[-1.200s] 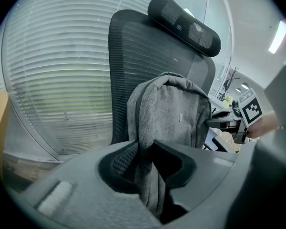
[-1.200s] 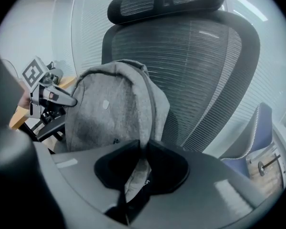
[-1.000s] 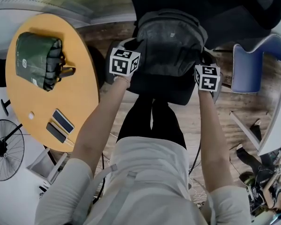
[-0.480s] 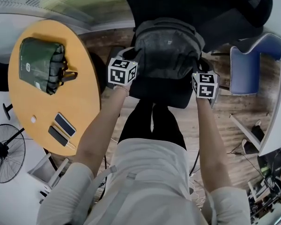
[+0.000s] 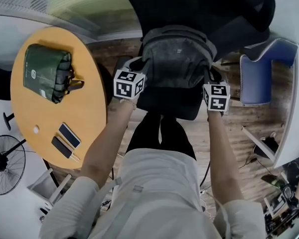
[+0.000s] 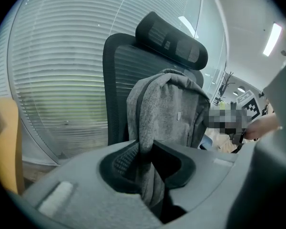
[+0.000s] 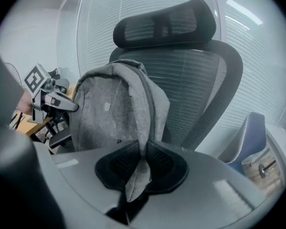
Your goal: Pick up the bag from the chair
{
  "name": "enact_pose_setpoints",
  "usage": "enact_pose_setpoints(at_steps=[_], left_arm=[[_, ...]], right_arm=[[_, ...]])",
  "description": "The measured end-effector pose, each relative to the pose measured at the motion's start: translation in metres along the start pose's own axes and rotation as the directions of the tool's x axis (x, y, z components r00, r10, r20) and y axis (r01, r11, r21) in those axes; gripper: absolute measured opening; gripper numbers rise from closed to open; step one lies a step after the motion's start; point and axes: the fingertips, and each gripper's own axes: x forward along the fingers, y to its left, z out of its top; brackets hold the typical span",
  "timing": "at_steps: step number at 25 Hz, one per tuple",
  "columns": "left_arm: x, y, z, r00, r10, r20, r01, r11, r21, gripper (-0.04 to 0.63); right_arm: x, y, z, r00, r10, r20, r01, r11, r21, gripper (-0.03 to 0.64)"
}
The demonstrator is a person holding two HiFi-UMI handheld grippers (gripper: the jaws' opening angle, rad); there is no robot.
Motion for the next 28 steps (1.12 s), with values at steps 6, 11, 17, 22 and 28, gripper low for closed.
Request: enact_pose_setpoints(at_steps=[6,11,17,22,28], left_arm=[[-0.019,-0.008,0.025,0.999,0.006,0.042,-0.007,1.0,0.022,0.066],[-0.036,-0.016,0.045,0.998,0.011,0.069,-0.013,0.999,0.035,0.066],[-0.06,-0.029,0.067,0.994,0.016,0.107,-0.023,0.998,0.064,0.066],[-0.081,-0.038,0.081,0.991,0.02,0.13,-0.028,0.997,0.065,0.066],[-0.111,-0.053,0.101,0.985,0.017,0.169,-0.03,0.997,0.074,0.066]], right_arm=[[-0.023,-0.002,0.023,0.999,-0.007,0.043,0.007,1.0,-0.016,0.044],[-0.043,-0.003,0.042,0.997,-0.013,0.078,0.015,1.0,-0.022,0.043],[-0.069,-0.003,0.061,0.994,-0.011,0.106,0.014,1.0,-0.023,0.043],[-0.091,-0.001,0.078,0.992,-0.013,0.127,0.017,0.999,-0.03,0.043],[-0.123,0.001,0.096,0.987,-0.014,0.162,0.021,0.999,-0.041,0.043]])
